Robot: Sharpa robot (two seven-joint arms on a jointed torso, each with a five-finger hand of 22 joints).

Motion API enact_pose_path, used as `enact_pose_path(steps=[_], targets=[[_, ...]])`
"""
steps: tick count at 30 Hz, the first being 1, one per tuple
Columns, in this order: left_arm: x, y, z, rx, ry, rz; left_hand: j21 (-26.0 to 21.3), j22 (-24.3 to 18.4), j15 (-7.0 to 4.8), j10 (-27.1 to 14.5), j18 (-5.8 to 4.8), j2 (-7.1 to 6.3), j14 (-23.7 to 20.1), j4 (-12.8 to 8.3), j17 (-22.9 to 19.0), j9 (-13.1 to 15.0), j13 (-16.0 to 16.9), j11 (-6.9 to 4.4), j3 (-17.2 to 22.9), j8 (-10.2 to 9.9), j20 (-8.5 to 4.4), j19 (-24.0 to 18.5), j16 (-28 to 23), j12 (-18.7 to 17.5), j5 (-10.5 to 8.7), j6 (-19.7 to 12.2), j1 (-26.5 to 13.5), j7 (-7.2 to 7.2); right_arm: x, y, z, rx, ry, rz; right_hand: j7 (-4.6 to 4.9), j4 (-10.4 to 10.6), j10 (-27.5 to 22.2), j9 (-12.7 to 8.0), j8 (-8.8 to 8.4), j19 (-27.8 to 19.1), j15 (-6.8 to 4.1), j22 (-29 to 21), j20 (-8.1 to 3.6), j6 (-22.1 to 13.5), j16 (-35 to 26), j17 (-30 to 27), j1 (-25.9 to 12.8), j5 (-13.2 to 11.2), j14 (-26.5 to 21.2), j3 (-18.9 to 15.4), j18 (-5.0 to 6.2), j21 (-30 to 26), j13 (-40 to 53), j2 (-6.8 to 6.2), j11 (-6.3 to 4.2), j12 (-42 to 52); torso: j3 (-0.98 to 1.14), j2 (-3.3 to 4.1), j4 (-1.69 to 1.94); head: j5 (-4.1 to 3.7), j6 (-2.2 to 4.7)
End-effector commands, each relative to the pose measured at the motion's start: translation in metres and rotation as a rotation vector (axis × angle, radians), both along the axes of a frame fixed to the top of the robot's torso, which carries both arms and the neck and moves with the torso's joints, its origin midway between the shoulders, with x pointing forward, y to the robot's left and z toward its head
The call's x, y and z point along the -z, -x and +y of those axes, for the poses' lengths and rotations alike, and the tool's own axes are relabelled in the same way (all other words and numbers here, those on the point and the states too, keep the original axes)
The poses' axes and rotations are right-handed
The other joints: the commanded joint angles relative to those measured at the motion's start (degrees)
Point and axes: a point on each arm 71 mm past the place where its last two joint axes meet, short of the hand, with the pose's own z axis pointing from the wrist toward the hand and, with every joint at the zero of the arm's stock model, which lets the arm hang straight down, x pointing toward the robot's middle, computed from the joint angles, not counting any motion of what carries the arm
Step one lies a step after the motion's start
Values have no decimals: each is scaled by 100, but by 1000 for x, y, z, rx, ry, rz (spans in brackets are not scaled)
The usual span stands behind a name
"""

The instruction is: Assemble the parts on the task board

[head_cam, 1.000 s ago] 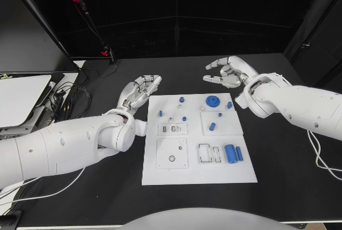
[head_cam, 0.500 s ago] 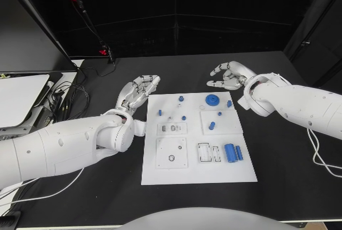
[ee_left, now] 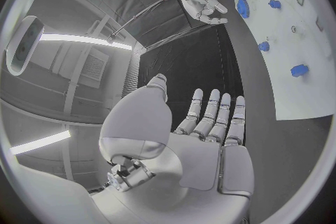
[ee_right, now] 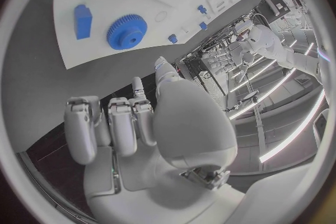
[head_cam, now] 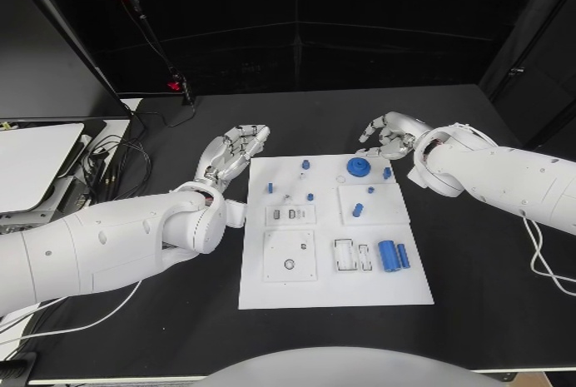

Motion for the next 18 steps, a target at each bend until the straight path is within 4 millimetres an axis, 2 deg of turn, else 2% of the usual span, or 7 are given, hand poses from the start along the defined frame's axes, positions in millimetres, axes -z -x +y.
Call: enact_pose_path(steps=[1,7,11,15,18], targets=[[-24,8,0,33,89,-331,20,8,38,37,64,28,2,-1,9,-5,3,10,-42,18,35,4,38,20,20,46,25,872,3,0,1,-13,91,26,-9,-5,596,-25,-47,607,-39,1506,-32,56,14,1506,11,-37,596,69,-39,18,1506,-74,-42,14,-1,-2,-2,-13,-16],[-24,7,0,32,88,-330,22,8,40,36,64,35,2,0,9,-9,2,11,-44,18,36,1,39,20,33,46,34,873,9,0,3,-18,138,50,-14,2,596,-81,-137,607,-57,1506,-52,163,14,1506,42,-20,596,214,-39,18,1506,-143,-49,14,-2,-2,1,3,-45],[-24,7,0,32,88,-329,22,8,40,35,63,37,2,0,9,-10,2,11,-45,17,37,0,39,20,36,46,36,873,12,1,5,-22,167,64,-18,3,596,-97,-166,607,-58,1506,-54,188,14,1506,50,-21,596,250,-39,18,1506,-166,-51,14,6,8,11,7,-46],[-23,7,0,32,87,-329,22,8,40,35,63,37,2,0,9,-10,2,11,-45,17,37,0,39,20,36,46,36,873,14,1,8,-27,180,75,-49,-1,596,-124,-218,607,-73,1506,-64,186,14,1506,68,-24,596,300,-39,18,1506,-184,-77,14,0,4,0,3,-68],[-23,7,0,32,88,-327,23,8,41,35,63,40,2,1,9,-11,2,11,-46,17,37,-1,39,20,39,45,38,873,16,1,11,-31,184,77,-79,-9,596,-160,-288,607,-101,1506,-86,174,14,1506,92,-29,596,363,-39,18,1506,-198,-116,14,1,6,4,0,-74]])
